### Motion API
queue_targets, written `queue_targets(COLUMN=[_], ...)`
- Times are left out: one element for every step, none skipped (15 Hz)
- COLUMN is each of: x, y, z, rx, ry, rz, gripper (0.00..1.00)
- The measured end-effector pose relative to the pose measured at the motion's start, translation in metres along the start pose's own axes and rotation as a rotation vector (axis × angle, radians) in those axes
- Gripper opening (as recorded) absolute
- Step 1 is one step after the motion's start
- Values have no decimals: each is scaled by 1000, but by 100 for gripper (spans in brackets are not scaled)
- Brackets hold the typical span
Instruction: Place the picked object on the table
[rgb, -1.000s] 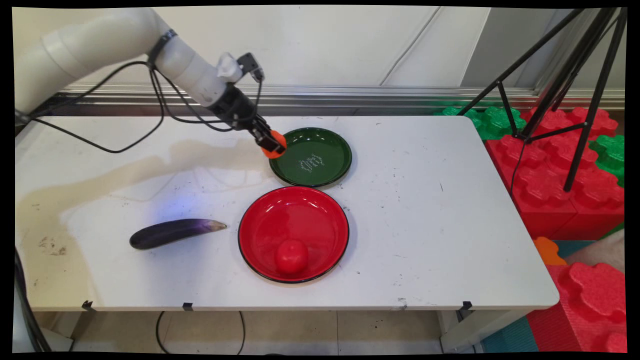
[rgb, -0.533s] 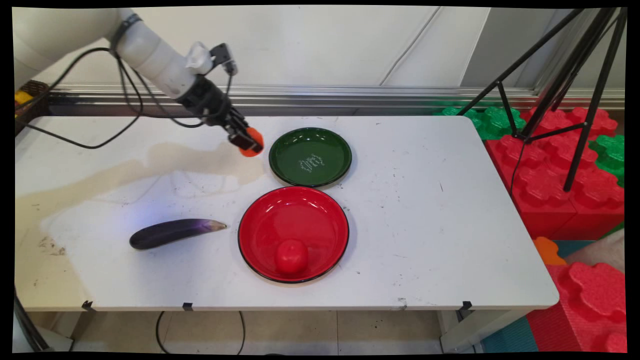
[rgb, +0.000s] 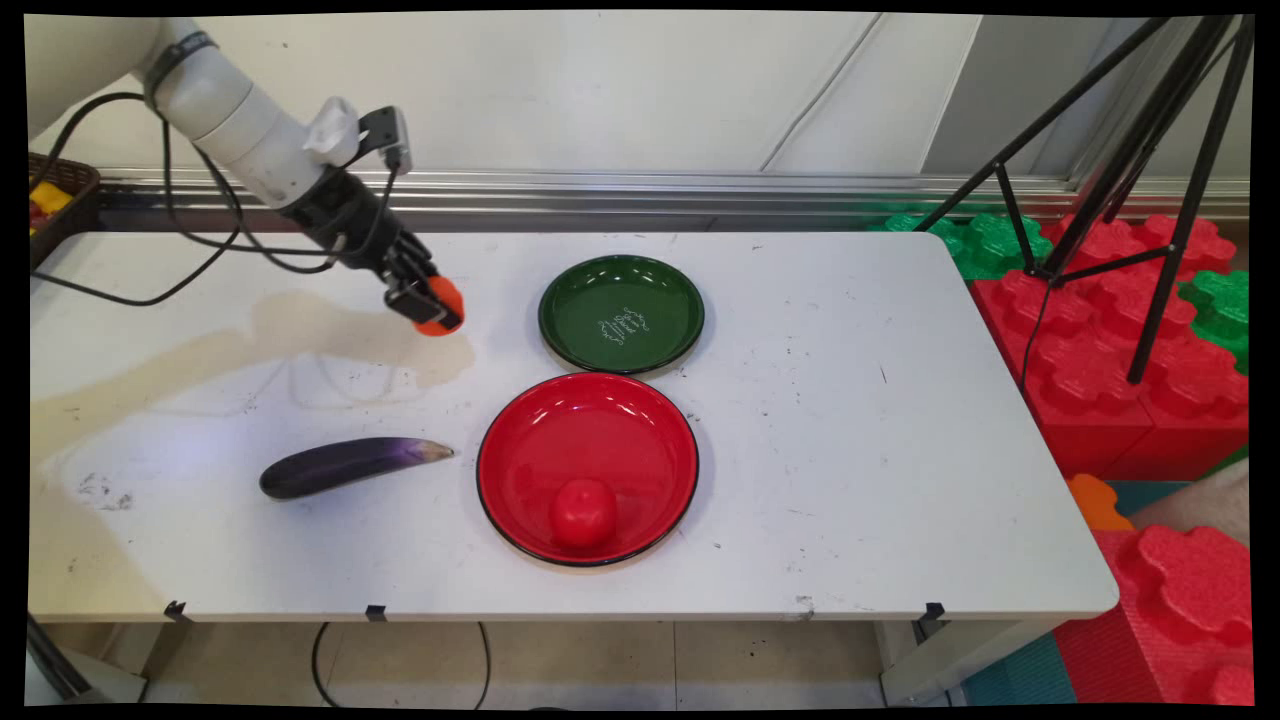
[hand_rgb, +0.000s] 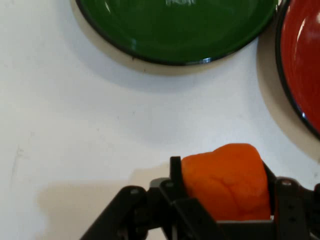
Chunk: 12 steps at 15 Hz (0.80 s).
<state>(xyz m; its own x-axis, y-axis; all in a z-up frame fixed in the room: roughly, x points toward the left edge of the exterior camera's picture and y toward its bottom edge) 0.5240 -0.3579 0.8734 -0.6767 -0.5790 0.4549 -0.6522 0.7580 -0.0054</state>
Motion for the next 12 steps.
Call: queue_targets(x=[-7, -11, -15, -18, -23, -27, -31, -34, -37, -42, -46, -49], y=[-2, -3, -4, -6, -8, -9, -11, -13, -15, -17, -18, -20], z=[1, 2, 4, 6, 10, 13, 16, 19, 22, 26, 29, 32], rx=[-5, -7, -10, -11, -15, -16, -18, -19, -19, -19, -19, -20], ry=[-15, -22, -30, -36, -46, -53, -59, -65, -68, -74, -77, -79], rz=[5, 7, 8, 7, 7, 5, 3, 3, 2, 0, -1, -2], gripper=[0, 0, 0, 0, 0, 0, 0, 0, 0, 0, 0, 0])
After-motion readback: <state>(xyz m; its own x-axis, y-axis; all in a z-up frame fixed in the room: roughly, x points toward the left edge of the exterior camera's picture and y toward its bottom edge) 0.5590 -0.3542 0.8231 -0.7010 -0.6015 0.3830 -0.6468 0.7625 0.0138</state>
